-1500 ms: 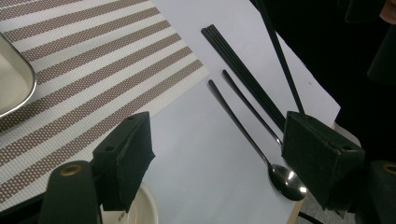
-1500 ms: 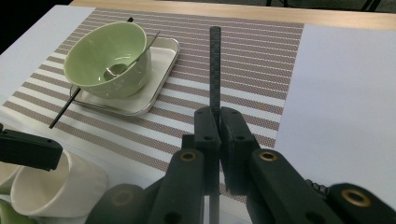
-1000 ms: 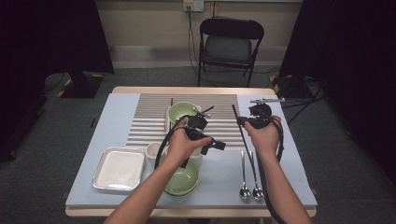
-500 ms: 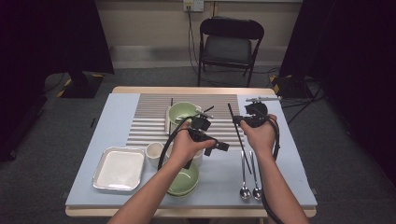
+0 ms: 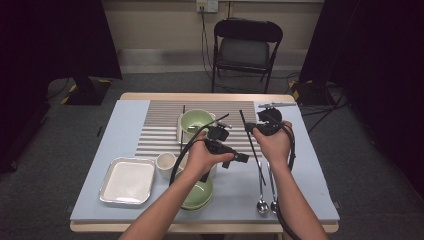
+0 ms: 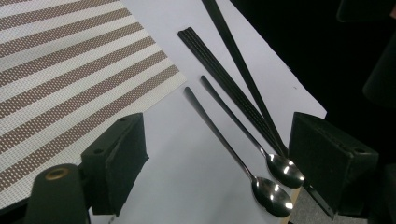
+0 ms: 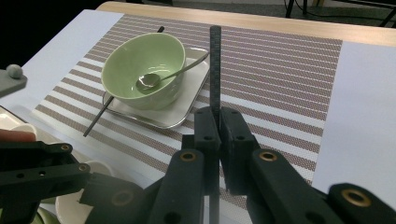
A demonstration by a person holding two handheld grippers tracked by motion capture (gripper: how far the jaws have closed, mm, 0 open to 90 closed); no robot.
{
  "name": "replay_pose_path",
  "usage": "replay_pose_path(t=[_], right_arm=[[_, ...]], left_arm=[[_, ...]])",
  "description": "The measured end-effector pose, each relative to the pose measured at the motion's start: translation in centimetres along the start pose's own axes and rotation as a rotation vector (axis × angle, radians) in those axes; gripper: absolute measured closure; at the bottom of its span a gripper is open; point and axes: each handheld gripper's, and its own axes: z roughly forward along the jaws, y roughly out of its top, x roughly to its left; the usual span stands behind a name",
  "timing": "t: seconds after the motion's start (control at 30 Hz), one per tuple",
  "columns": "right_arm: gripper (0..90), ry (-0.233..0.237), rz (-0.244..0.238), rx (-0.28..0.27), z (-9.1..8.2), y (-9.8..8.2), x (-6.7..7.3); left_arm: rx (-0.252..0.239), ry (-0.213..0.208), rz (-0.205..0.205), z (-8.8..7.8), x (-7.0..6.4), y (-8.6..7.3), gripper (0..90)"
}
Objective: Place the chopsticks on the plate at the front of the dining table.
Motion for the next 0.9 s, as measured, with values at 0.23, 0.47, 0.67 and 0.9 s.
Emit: replay_pose_path(t=[0.23, 0.47, 0.67, 0.9], right_arm=[[86.2, 0.008, 0.002, -0.002, 0.1, 0.2, 0.4], [86.2, 0.012, 0.002, -0.005, 0.1, 0.4, 0.8], [86.2, 0.018, -0.005, -0.006, 0.1, 0.6, 1.2], [86.2, 0.029, -0.007, -0.01, 0.2, 0.8, 1.6]], left_arm=[[-0.005, 0.005, -0.015, 0.1, 0.1, 0.0, 19.4], [-0.008, -0.013, -0.022, 0.4, 0.1, -0.1, 22.9], [-0.016, -0.015, -0.045, 0.7, 0.3, -0.2, 23.2], [-0.013, -0.027, -0.052, 1.0, 0.5, -0.4, 33.0]])
